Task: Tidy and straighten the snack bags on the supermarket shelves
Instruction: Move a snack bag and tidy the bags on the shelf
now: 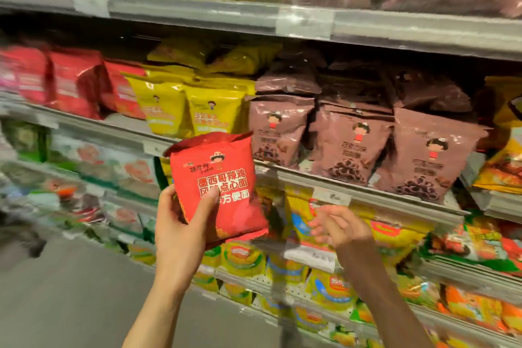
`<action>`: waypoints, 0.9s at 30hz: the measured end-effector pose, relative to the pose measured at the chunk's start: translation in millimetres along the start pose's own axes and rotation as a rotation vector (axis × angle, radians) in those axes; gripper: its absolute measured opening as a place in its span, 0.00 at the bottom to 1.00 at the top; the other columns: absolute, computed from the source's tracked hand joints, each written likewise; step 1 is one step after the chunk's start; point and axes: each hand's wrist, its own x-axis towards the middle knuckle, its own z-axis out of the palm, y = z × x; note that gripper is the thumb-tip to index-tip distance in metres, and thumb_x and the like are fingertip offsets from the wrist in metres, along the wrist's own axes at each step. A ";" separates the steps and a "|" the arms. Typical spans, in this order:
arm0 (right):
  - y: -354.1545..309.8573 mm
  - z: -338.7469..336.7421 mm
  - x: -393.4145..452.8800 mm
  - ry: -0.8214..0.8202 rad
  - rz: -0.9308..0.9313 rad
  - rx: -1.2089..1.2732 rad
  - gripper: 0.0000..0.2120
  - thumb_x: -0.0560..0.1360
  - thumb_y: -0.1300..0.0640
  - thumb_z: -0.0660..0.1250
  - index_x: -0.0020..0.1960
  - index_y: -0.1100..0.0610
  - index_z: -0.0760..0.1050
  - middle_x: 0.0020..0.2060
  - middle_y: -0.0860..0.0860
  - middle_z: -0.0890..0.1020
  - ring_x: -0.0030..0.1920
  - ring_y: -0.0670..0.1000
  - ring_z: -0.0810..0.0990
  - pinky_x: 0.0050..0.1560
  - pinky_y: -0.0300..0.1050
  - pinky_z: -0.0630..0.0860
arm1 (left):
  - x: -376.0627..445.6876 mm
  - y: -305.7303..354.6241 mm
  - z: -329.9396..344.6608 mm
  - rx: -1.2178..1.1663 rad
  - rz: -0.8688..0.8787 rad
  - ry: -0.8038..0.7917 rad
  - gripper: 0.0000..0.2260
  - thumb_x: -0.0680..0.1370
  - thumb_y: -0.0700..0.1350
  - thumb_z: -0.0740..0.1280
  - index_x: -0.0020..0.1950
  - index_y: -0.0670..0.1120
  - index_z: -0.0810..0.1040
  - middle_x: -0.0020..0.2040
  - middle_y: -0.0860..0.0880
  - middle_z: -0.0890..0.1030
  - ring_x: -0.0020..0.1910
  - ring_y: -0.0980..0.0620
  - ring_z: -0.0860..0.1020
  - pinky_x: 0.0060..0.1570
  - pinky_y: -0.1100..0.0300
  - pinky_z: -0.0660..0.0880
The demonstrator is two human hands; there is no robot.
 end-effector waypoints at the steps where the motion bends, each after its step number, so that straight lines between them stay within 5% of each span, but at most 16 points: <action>1: 0.9 19.9 0.1 -0.010 -0.001 0.007 0.06 0.80 0.67 0.67 0.47 0.59 0.80 0.35 0.55 0.85 0.33 0.48 0.82 0.37 0.40 0.80 | 9.5 1.7 -18.6 0.001 0.004 0.015 0.19 0.71 0.56 0.75 0.59 0.54 0.78 0.52 0.54 0.86 0.52 0.51 0.85 0.54 0.38 0.81; 6: 3.8 125.7 -1.0 -0.122 -0.035 0.020 0.04 0.80 0.68 0.66 0.49 0.63 0.79 0.34 0.56 0.84 0.31 0.49 0.81 0.33 0.38 0.78 | 56.1 3.0 -106.7 -0.015 0.033 0.078 0.22 0.70 0.58 0.78 0.59 0.51 0.78 0.52 0.53 0.86 0.52 0.52 0.85 0.52 0.47 0.82; 9: 4.1 183.7 1.2 -0.159 -0.032 0.037 0.03 0.80 0.67 0.66 0.50 0.64 0.79 0.35 0.57 0.84 0.30 0.49 0.80 0.33 0.37 0.78 | 80.2 4.4 -151.3 -0.029 0.041 0.111 0.20 0.69 0.55 0.75 0.58 0.51 0.78 0.50 0.56 0.86 0.50 0.55 0.85 0.43 0.62 0.81; 13: 6.4 245.5 10.0 -0.222 -0.025 0.040 0.04 0.80 0.65 0.66 0.48 0.62 0.79 0.34 0.56 0.84 0.31 0.49 0.81 0.34 0.37 0.78 | 111.8 2.5 -199.1 -0.018 0.029 0.169 0.14 0.71 0.54 0.75 0.54 0.56 0.78 0.49 0.57 0.86 0.50 0.55 0.85 0.48 0.53 0.80; 18: 7.2 301.6 30.7 -0.263 -0.016 0.052 0.03 0.80 0.65 0.67 0.49 0.62 0.79 0.34 0.55 0.84 0.32 0.51 0.81 0.35 0.38 0.79 | 159.4 -5.9 -232.2 -0.012 0.009 0.220 0.12 0.76 0.49 0.74 0.57 0.52 0.78 0.49 0.56 0.86 0.48 0.56 0.85 0.39 0.62 0.81; 22: 3.5 341.7 67.8 -0.249 -0.031 0.050 0.05 0.80 0.66 0.66 0.47 0.60 0.79 0.32 0.54 0.85 0.31 0.49 0.81 0.34 0.37 0.78 | 202.7 -13.5 -239.6 0.012 -0.006 0.200 0.15 0.74 0.54 0.74 0.58 0.54 0.77 0.51 0.55 0.86 0.49 0.53 0.86 0.48 0.42 0.83; 27: -6.0 385.8 116.1 -0.252 -0.051 0.073 0.05 0.81 0.64 0.67 0.47 0.59 0.78 0.34 0.55 0.84 0.31 0.48 0.80 0.33 0.36 0.77 | 264.4 -10.9 -232.4 0.063 0.028 0.147 0.22 0.69 0.58 0.75 0.60 0.53 0.77 0.54 0.53 0.86 0.51 0.54 0.85 0.51 0.50 0.82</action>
